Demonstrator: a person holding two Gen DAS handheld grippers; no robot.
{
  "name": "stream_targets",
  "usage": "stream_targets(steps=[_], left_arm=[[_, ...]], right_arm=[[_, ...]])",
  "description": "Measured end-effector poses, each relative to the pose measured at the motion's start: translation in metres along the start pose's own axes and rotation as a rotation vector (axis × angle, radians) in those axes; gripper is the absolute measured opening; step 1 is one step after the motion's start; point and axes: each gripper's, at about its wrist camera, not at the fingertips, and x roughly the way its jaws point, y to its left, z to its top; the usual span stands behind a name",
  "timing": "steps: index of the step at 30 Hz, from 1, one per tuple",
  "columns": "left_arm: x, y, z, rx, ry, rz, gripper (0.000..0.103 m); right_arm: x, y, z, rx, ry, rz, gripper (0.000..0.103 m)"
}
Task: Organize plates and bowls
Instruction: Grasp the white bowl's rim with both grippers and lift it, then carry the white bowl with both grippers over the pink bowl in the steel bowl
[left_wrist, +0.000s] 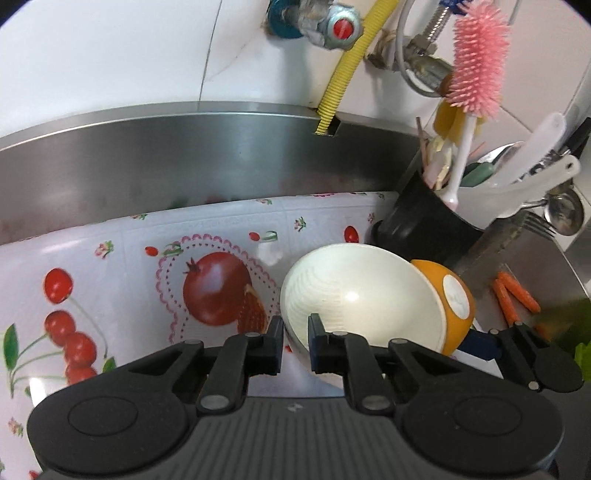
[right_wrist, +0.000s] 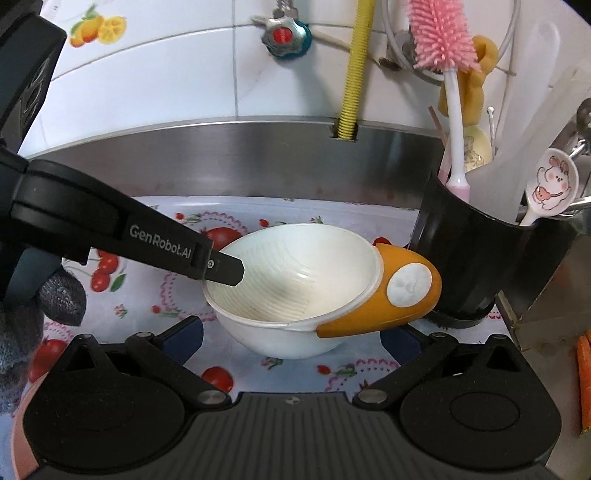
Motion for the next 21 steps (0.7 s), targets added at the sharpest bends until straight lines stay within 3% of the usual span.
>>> stream_targets(steps=[21], left_arm=[[-0.108,-0.010,-0.064,0.013,-0.074,0.100,0.103]], right_arm=[[-0.106,0.056,-0.028,-0.064,-0.149,0.112,0.008]])
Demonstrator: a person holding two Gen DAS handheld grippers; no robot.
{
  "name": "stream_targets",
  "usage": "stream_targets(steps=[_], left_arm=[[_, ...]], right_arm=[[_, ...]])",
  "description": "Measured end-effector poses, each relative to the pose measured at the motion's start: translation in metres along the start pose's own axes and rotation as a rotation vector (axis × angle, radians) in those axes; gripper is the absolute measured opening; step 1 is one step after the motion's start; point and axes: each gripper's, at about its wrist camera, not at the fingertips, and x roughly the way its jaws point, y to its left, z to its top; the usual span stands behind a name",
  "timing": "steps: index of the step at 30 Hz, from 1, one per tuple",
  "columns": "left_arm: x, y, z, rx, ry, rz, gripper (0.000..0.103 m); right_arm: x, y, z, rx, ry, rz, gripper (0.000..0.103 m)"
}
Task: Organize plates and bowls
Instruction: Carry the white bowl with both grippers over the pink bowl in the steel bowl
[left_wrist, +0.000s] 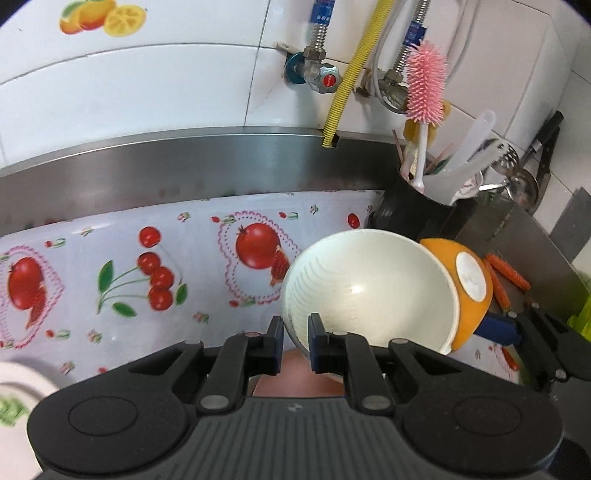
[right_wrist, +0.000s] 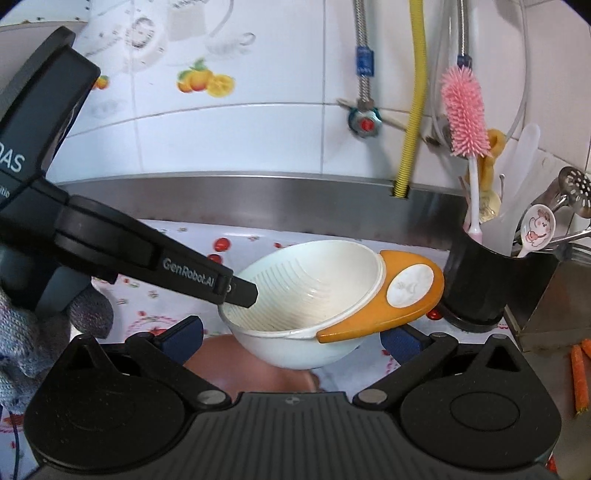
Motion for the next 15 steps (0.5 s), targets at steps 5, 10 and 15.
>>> stream_targets(steps=[5,10,15], left_arm=[[-0.015,0.000,-0.018,0.004,0.006,0.023,0.103],[-0.023,-0.001,-0.032,0.024,0.005,0.047,0.103],[-0.023,-0.001,-0.040,0.031,0.014,0.056,0.103]], right_arm=[[-0.015,0.016,-0.010,-0.017,-0.010,0.026,0.008],[-0.021,0.024,-0.022,-0.014,-0.004,0.042,0.008],[-0.023,0.027,-0.031,-0.009,0.011,0.058,0.008]])
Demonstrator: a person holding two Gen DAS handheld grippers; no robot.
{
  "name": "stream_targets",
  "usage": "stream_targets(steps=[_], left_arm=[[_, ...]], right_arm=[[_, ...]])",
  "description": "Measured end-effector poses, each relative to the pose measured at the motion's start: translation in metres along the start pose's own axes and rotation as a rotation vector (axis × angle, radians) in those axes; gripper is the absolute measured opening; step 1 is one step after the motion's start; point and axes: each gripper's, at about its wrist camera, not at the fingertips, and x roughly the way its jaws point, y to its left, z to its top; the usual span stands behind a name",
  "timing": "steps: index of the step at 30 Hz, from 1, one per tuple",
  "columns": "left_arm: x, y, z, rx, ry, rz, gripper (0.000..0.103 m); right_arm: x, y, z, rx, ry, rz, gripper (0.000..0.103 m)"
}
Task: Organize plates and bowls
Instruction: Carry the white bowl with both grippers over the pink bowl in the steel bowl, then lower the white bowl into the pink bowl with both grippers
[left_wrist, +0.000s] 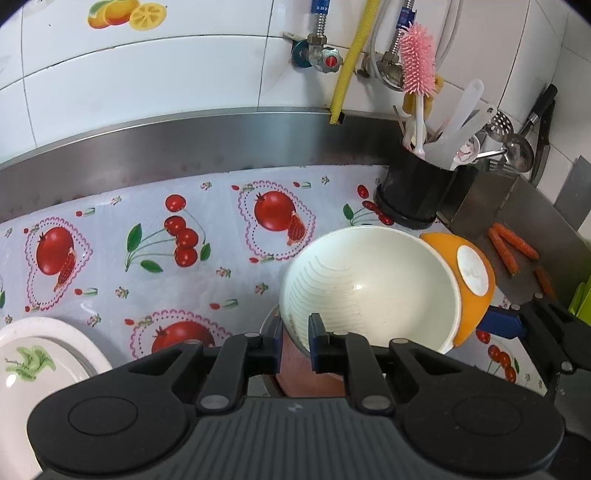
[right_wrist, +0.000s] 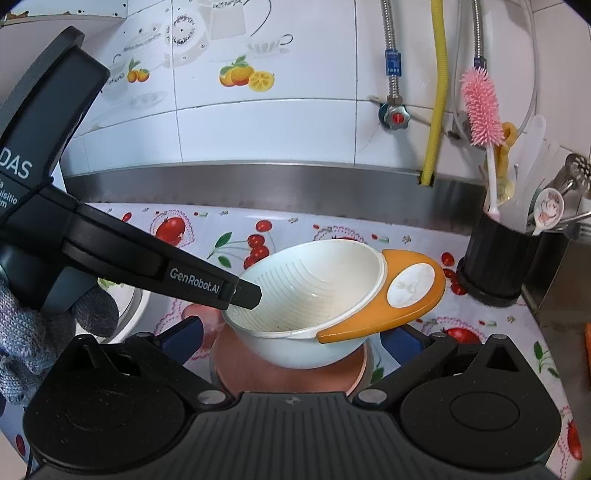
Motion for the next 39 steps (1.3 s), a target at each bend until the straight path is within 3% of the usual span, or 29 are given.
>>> stream_targets(steps=[39], left_arm=[[0.009,-0.006,-0.020,0.051,0.033,0.040,0.103]], right_arm=[[0.018,-0.001,-0.030,0.015,0.136,0.003,0.008]])
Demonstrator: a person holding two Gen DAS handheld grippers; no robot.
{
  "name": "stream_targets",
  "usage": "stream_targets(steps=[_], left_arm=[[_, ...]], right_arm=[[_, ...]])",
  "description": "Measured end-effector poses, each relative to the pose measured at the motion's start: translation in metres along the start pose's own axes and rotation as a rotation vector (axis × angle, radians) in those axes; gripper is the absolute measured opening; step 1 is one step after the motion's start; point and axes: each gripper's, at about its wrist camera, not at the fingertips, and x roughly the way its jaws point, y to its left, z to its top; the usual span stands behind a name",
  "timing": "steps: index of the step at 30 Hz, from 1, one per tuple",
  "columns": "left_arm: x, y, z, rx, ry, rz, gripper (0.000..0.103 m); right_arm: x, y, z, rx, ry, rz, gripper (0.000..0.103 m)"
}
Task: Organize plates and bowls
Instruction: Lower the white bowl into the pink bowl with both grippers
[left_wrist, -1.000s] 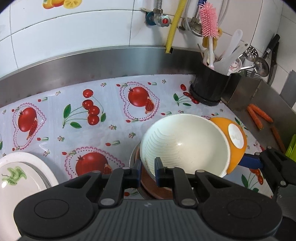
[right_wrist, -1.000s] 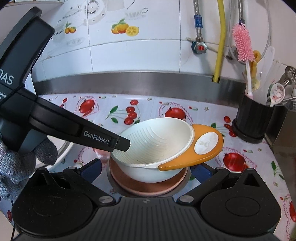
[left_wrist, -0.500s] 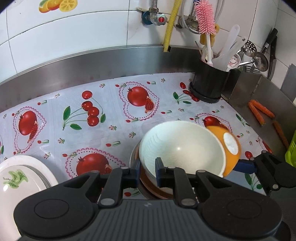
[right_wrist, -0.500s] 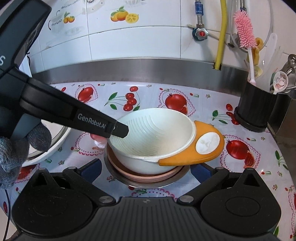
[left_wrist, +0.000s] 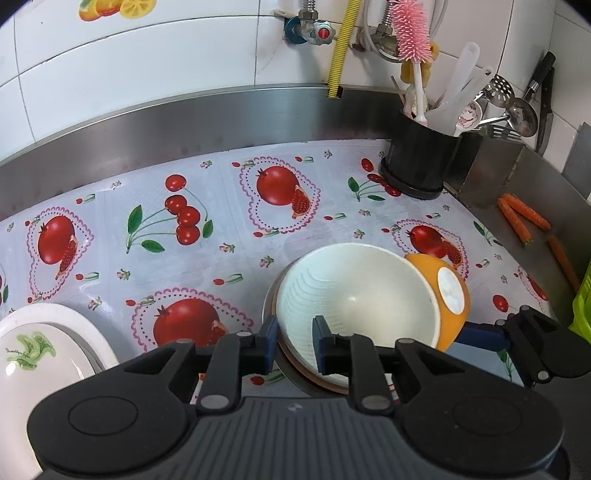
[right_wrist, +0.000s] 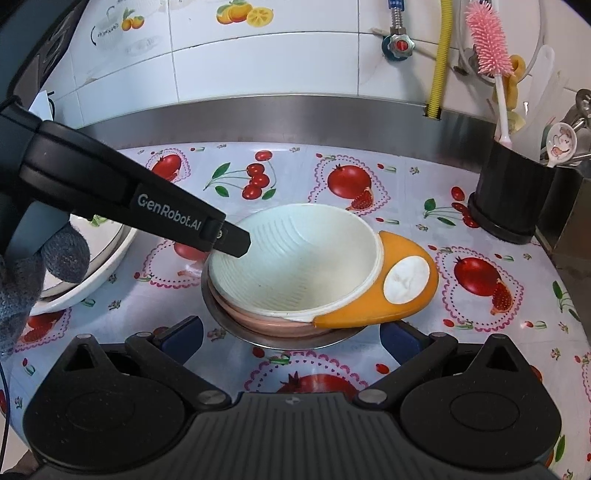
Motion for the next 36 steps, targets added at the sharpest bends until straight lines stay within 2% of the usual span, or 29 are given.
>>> stream_targets(steps=[23,36], left_arm=[[-0.002,0.006,0.009,-0.002,-0.030,0.000,0.103],[0.022,0.017,0.017,-0.018,0.010,-0.059,0.103]], right_arm=[[0.009,-0.002,0.001,0.012,0.012,-0.024,0.008],[0.019,-0.002,0.003,0.023,0.021,-0.009,0.008]])
